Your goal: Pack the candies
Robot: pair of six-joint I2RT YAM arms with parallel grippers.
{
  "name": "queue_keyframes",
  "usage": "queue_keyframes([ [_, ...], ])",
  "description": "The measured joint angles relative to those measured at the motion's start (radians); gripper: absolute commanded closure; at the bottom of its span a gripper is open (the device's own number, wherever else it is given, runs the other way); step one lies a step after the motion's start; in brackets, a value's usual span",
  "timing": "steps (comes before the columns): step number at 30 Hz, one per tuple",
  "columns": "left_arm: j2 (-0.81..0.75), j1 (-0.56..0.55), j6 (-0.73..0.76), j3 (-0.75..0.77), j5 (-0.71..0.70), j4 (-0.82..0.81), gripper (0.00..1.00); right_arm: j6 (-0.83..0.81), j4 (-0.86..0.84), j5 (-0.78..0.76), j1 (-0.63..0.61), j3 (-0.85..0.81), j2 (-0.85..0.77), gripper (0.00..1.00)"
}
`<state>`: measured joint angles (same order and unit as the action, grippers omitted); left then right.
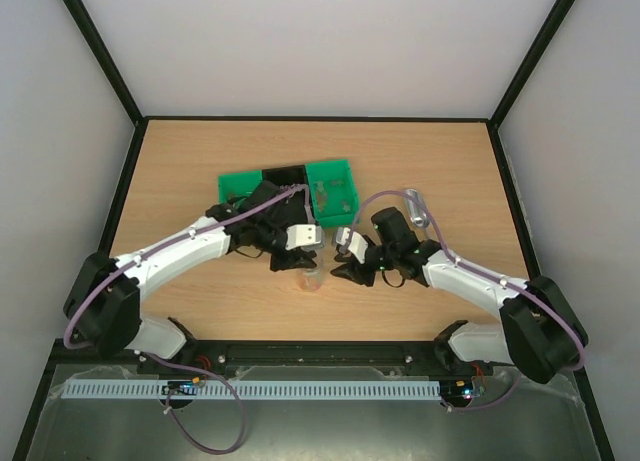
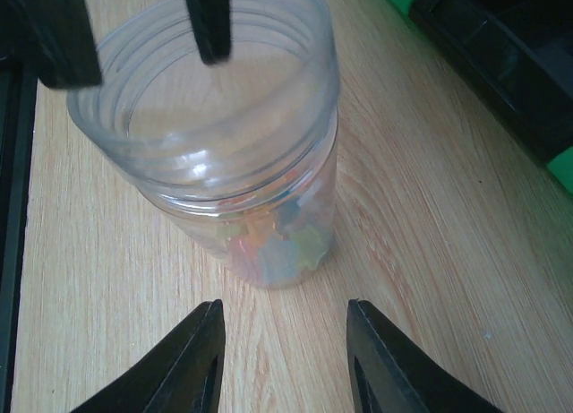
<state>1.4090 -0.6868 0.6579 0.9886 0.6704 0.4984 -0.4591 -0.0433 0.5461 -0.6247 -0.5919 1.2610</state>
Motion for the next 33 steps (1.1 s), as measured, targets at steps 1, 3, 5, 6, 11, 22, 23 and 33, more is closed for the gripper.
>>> queue_keyframes([
  [1, 0.012, -0.006, 0.000, 0.001, -0.004, -0.004, 0.73, 0.000, 0.000, 0.000, 0.002, 0.001, -0.003, 0.61],
  [3, 0.041, -0.011, 0.002, 0.008, -0.018, -0.002, 0.76, 0.000, 0.001, 0.000, 0.004, 0.002, -0.005, 0.61],
  [5, 0.063, -0.015, 0.015, 0.024, -0.018, 0.002, 0.77, 0.000, 0.002, 0.000, 0.006, 0.002, -0.008, 0.61],
  [6, 0.066, -0.016, 0.024, 0.031, -0.024, 0.011, 0.77, 0.000, 0.003, 0.000, 0.007, 0.003, -0.011, 0.60],
  [11, 0.054, -0.017, 0.065, 0.033, -0.028, 0.056, 0.66, 0.003, 0.011, 0.000, 0.012, 0.006, -0.035, 0.55],
  [22, 0.010, 0.027, 0.003, 0.071, -0.050, 0.092, 0.37, 0.037, 0.010, -0.003, 0.016, 0.006, -0.077, 0.19],
  [23, -0.003, 0.034, -0.006, 0.073, -0.050, 0.089, 0.31, 0.043, 0.006, -0.007, 0.016, 0.006, -0.084, 0.15],
  [33, -0.171, 0.122, -0.248, 0.074, -0.127, -0.062, 0.01, 0.210, -0.143, -0.131, 0.016, 0.038, -0.169, 0.01],
])
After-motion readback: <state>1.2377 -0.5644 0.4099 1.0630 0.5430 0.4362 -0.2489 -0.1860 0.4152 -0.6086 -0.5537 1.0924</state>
